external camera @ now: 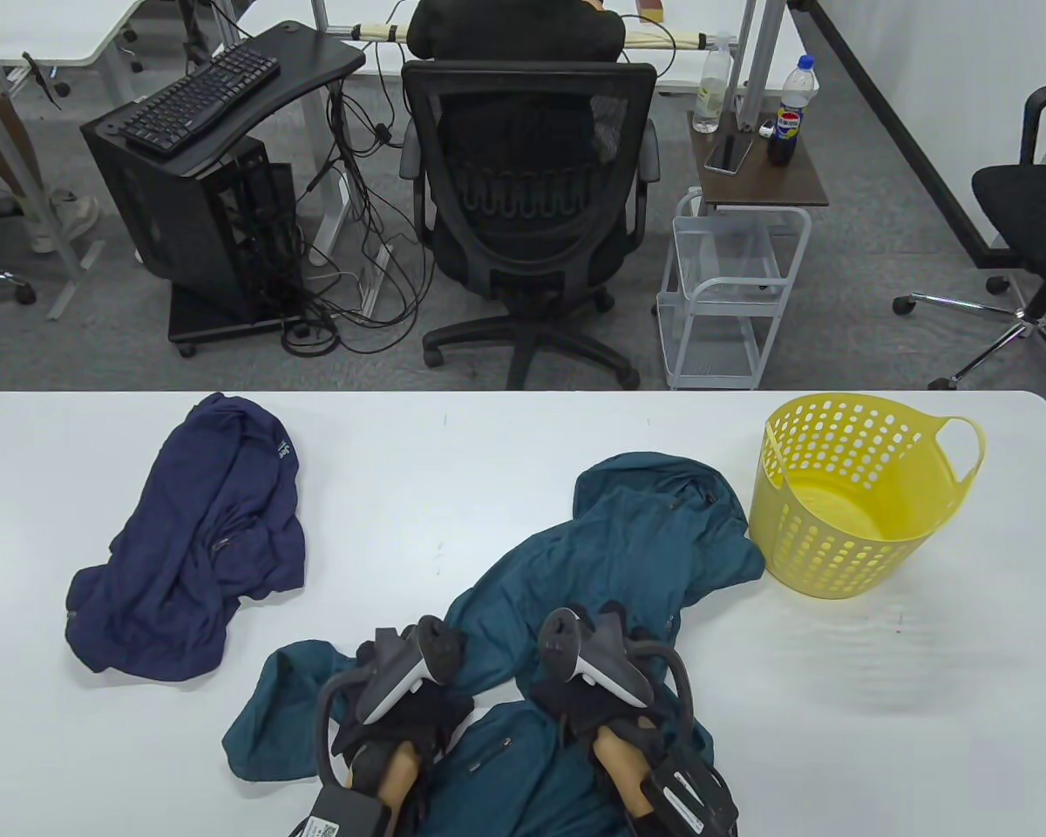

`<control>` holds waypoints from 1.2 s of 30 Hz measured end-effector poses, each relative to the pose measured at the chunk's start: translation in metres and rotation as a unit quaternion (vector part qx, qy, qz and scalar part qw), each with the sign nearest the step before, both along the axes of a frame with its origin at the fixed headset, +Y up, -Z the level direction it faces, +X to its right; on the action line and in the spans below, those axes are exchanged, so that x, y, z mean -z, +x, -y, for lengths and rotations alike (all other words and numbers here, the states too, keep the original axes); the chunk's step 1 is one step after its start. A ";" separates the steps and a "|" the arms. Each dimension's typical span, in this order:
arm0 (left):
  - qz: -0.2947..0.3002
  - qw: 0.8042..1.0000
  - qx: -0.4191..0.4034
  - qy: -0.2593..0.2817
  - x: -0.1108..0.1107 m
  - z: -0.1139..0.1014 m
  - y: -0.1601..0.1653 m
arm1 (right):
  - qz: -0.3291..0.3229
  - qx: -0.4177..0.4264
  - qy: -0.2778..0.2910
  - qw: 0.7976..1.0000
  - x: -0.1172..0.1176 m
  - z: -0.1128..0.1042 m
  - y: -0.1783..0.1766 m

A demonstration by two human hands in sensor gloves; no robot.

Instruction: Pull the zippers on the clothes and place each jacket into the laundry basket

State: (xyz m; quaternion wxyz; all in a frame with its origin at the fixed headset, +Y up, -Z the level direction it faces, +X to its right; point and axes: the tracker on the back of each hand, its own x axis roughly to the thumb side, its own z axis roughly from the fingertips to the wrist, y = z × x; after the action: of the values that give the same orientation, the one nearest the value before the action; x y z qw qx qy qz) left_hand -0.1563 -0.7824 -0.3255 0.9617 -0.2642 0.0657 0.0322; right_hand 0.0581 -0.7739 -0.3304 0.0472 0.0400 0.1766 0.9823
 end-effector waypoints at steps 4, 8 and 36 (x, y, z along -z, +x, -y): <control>-0.033 0.998 0.048 0.009 -0.003 -0.003 -0.006 | -0.013 -0.004 0.003 1.000 -0.008 0.004 0.004; -0.053 0.992 0.111 0.021 -0.006 -0.011 -0.011 | -0.010 0.004 0.002 1.000 -0.014 0.007 0.011; -0.223 0.939 0.263 -0.006 -0.060 -0.062 -0.204 | 0.005 0.040 -0.001 0.999 -0.013 0.006 0.024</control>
State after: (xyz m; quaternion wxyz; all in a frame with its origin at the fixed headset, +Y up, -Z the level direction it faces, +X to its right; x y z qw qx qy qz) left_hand -0.3604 -0.7206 -0.2654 0.8949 -0.2296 0.3456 -0.1644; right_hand 0.0821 -0.7801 -0.3172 0.0872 0.0420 0.1753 0.9797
